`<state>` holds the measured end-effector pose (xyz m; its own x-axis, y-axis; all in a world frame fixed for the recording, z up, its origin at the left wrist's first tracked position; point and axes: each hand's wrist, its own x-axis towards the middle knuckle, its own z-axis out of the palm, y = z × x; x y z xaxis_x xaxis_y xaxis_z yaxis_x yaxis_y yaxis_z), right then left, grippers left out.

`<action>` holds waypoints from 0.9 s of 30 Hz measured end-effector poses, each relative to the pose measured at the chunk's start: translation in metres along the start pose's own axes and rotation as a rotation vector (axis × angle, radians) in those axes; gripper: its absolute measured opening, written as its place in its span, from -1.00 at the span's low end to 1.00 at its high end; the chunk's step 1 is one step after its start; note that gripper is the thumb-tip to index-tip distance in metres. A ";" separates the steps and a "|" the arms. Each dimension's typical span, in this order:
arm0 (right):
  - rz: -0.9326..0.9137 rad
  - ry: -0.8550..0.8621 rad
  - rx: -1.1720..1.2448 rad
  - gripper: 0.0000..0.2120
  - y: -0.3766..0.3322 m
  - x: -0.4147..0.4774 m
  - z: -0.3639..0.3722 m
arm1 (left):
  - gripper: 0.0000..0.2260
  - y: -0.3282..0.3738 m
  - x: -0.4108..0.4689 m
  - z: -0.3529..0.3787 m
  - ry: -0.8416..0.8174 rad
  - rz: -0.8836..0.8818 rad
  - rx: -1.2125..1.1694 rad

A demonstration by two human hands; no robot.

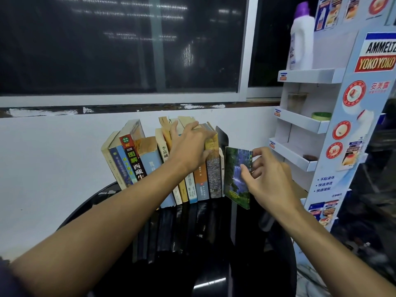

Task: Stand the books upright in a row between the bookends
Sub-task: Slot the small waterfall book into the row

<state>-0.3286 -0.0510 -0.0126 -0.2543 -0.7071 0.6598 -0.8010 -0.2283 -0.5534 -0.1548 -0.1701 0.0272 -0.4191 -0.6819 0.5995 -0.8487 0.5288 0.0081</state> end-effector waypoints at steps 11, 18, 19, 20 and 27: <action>-0.105 0.026 -0.020 -0.71 -0.013 0.022 -0.001 | -0.61 -0.001 -0.002 0.007 0.068 -0.007 0.033; -0.191 0.045 -0.077 -0.74 -0.019 0.042 0.008 | -0.61 -0.001 -0.002 0.010 0.088 -0.023 0.028; -0.202 0.053 -0.089 -0.74 -0.020 0.046 0.009 | -0.61 -0.001 -0.002 0.010 0.090 -0.025 0.026; -0.212 0.061 -0.101 -0.75 -0.020 0.049 0.010 | -0.61 -0.002 -0.002 0.010 0.093 -0.025 0.025; -0.237 0.102 -0.114 -0.75 -0.022 0.067 0.024 | -0.62 -0.005 -0.003 0.011 0.104 -0.023 0.019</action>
<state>-0.3152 -0.1089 0.0316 -0.1009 -0.5708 0.8149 -0.8990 -0.2985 -0.3204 -0.1530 -0.1761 0.0165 -0.3642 -0.6371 0.6793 -0.8643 0.5029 0.0083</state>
